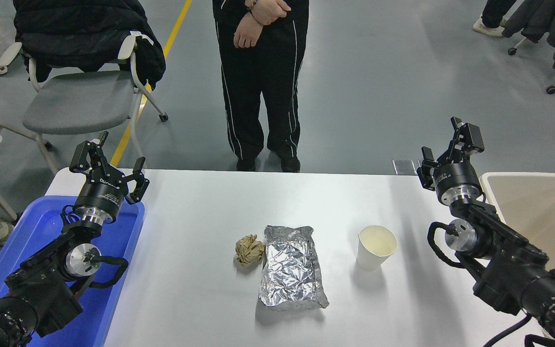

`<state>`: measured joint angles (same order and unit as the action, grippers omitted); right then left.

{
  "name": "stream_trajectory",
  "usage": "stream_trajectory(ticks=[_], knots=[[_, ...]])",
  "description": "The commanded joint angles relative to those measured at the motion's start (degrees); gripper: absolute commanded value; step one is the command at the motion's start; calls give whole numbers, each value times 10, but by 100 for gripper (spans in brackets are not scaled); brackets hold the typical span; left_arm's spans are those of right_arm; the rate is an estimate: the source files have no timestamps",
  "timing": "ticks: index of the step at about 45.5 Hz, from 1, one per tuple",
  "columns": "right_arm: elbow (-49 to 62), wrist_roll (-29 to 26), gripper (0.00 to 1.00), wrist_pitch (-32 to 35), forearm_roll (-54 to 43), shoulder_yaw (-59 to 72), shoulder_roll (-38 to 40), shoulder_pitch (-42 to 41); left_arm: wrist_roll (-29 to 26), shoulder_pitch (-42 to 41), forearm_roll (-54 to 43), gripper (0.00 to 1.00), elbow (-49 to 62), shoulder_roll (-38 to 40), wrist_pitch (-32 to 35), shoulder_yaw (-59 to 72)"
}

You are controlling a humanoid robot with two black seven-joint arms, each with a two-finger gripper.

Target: Dispose of the paper cup in the dustbin

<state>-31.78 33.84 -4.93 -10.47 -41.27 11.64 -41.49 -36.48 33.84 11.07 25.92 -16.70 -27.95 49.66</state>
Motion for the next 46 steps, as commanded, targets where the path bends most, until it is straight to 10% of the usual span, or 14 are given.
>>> stream_trajectory(ticks=[1,46], knots=[[1,0,100,0,0,0,0,-2,0,0,0,100,0,0,0,0],[2,1,100,5,0,8,0,7,0,0,0,100,0,0,0,0]])
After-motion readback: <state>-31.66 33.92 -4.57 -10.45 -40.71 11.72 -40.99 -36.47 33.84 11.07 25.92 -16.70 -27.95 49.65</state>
